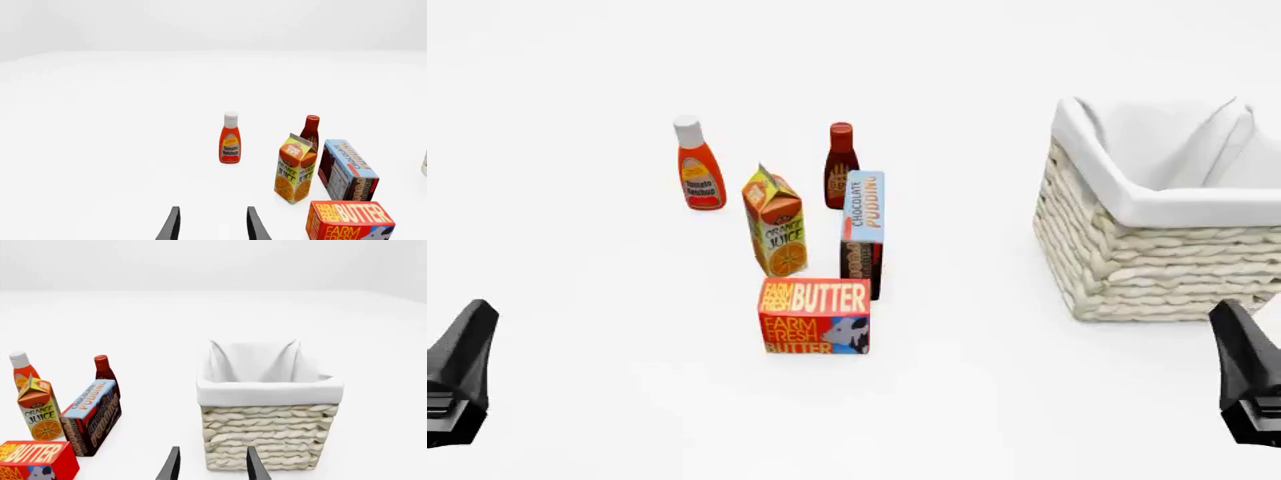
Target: Pick the butter and place it in the basket.
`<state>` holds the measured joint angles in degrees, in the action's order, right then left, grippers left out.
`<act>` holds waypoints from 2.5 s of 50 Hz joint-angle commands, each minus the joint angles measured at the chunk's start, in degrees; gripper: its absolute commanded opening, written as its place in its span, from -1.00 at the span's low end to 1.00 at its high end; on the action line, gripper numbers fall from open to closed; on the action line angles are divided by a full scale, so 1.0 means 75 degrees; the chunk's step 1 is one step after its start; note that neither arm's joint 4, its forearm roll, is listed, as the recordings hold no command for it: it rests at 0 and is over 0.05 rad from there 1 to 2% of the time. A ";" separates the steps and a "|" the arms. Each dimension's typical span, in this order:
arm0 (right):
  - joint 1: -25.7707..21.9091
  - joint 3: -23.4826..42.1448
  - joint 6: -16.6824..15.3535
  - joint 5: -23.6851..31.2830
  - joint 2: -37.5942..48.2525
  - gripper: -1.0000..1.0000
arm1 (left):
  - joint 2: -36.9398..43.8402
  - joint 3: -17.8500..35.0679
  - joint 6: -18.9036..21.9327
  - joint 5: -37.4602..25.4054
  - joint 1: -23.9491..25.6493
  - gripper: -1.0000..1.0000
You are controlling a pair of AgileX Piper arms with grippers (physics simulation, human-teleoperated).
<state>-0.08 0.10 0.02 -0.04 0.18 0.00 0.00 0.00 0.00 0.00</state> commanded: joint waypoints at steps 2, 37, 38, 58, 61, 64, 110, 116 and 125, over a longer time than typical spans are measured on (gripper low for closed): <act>-0.0031 0.0016 0.0090 -0.0038 0.0036 1.00 | 0.0000 0.0000 0.0000 0.0000 0.0000 1.00; -0.2145 0.2874 -0.1512 0.2006 0.1798 1.00 | 0.0000 0.0000 0.0000 0.0000 0.0000 1.00; -0.2251 0.3162 -0.1819 0.2127 0.2087 1.00 | 0.0000 0.0000 0.0000 0.0000 0.0000 1.00; -0.3112 0.5555 -0.2635 0.3493 0.3869 1.00 | 0.0000 0.0000 0.0000 0.0000 0.0000 1.00; -0.3323 0.5897 -0.2797 0.3652 0.4348 1.00 | 0.0000 0.0000 0.0000 0.0000 0.0000 1.00; -0.3371 0.5968 -0.2957 0.3747 0.4551 1.00 | 0.0000 0.0000 0.0000 0.0000 0.0000 1.00; -0.3711 0.7205 -0.4892 0.4916 0.7422 1.00 | 0.0000 0.0000 0.0000 0.0000 0.0000 1.00; -0.3760 0.7196 -0.4966 0.4862 0.7579 1.00 | 0.0000 0.0000 0.0000 0.0000 0.0000 1.00; -0.3792 0.7337 -0.5102 0.4882 0.7754 1.00 | 0.0000 0.0000 0.0000 0.0000 0.0000 1.00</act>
<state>-28.22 54.35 -36.91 36.54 56.64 0.00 0.00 0.00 0.00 0.00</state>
